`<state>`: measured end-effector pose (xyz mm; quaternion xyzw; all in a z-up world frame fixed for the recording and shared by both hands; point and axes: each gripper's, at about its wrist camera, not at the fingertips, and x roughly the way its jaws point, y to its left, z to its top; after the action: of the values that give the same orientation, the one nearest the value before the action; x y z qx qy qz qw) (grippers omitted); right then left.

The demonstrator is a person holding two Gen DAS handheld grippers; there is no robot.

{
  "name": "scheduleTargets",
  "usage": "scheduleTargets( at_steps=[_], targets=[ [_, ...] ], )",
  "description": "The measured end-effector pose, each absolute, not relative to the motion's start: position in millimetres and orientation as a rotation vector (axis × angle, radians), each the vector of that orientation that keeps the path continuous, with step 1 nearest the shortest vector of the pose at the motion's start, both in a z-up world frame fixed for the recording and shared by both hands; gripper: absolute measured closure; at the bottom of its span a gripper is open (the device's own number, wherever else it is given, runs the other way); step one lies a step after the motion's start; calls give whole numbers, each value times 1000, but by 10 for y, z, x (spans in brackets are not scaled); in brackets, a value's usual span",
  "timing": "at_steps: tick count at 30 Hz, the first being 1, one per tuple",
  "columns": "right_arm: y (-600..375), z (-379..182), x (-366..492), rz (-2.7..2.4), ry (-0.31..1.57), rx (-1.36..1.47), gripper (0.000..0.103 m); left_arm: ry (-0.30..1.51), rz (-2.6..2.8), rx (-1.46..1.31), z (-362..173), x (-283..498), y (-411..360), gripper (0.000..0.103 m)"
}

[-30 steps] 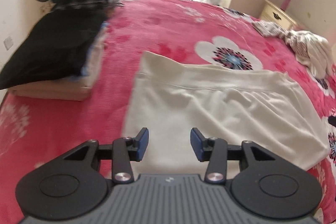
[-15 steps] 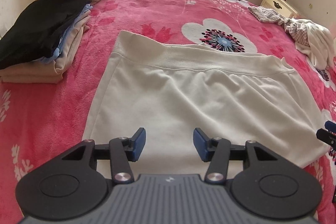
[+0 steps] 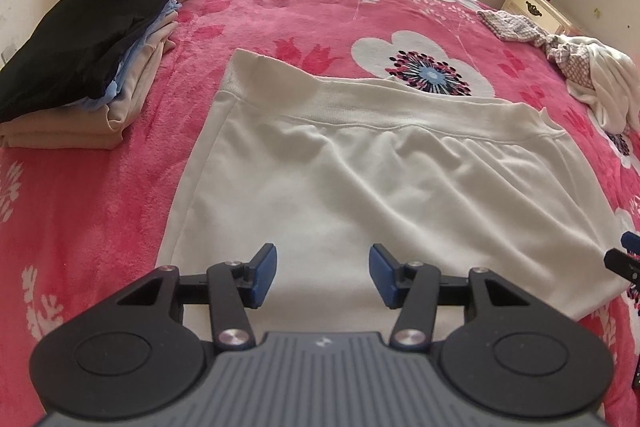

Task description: Fold clothes

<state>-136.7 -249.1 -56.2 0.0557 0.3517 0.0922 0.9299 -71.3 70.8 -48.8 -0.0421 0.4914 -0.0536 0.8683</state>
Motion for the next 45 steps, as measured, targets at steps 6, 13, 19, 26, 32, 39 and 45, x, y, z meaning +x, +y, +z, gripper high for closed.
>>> scheduleTargets(
  at_steps=[6,13,19,26,32,39,45],
  targets=[
    [-2492,-560,-1374,183,721,111,20,1030,-113,-85,-500,-723,686,50],
    [-2474,-560,-1379,188,717,102,20,1032,-113,-84,-509,-719,689,50],
    [-2479,-571,-1377,188,722,105,20,1041,-120,-83,-532,-723,677,50],
    [-2451,-585,-1386,201,725,100,20,1036,-125,-81,-527,-726,669,50],
    [-2450,-594,-1411,214,712,72,20,1006,-123,-45,-504,-700,641,50],
    [-2549,-596,-1370,224,685,26,39,949,-131,33,-532,-629,586,50],
    [-2490,-693,-1003,302,712,-23,57,965,-127,62,-692,-566,657,50]
  ],
)
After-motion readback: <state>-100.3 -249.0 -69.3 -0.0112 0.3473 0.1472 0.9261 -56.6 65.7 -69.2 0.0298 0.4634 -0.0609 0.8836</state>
